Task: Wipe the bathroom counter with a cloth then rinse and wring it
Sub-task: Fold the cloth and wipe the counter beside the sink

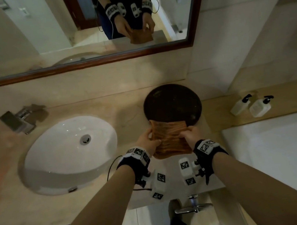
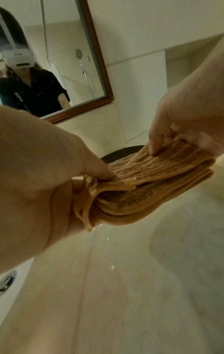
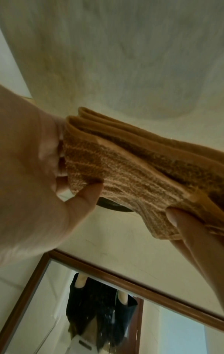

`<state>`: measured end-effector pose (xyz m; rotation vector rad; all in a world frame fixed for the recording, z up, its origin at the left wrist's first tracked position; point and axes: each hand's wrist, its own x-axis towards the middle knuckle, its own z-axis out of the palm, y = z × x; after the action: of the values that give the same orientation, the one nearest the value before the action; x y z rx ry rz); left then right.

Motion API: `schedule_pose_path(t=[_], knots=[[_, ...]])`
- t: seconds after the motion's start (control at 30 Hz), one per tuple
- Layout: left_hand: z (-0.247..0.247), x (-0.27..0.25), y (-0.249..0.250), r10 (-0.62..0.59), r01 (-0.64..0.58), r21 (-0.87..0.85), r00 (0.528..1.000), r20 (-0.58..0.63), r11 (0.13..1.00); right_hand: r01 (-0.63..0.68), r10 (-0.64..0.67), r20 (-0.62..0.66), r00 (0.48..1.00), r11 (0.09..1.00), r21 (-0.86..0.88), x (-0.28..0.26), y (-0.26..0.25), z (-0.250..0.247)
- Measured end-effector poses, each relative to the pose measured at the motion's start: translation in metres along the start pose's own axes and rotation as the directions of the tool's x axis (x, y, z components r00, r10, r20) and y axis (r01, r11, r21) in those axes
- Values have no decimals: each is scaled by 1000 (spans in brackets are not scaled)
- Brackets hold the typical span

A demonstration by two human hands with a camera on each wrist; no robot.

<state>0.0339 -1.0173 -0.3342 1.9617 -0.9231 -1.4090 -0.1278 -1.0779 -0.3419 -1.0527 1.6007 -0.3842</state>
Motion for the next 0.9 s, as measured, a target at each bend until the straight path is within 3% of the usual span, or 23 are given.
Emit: schedule_pose_path(t=[0.13,0.27,0.37,0.43,0.47,0.53,0.63,0.7,0.8,0.9], knots=[[12,-17,-29,18,-14,-72,999,49,997,-60,61,-25,998,997,52,-32,30,7],[28,-28,-53,44,-36,-109,996,72,993,-64,61,-74,995,997,-38,-38,63,11],[42,-30,-70,28,-13,-179,996,82,984,9,-23,-116,993,992,-124,-35,86,10],[50,-31,-78,32,-15,-242,997,67,970,116,-168,-142,976,942,-316,-34,99,8],[53,-32,-81,35,-19,-269,998,51,963,167,-241,-109,964,875,-454,-37,103,7],[58,-33,-85,39,-32,-299,999,18,954,319,-355,81,931,688,-652,-40,114,10],[63,-35,-89,33,-38,-361,999,-20,932,554,-403,397,825,434,-711,-42,127,25],[65,-37,-92,29,-33,-409,999,-16,912,552,-337,440,832,432,-713,-42,132,36],[67,-42,-98,28,-36,-463,999,-24,886,504,-324,390,862,464,-728,-39,134,49],[69,-52,-105,30,-79,-459,993,-112,885,504,-324,387,863,519,-690,-34,130,50]])
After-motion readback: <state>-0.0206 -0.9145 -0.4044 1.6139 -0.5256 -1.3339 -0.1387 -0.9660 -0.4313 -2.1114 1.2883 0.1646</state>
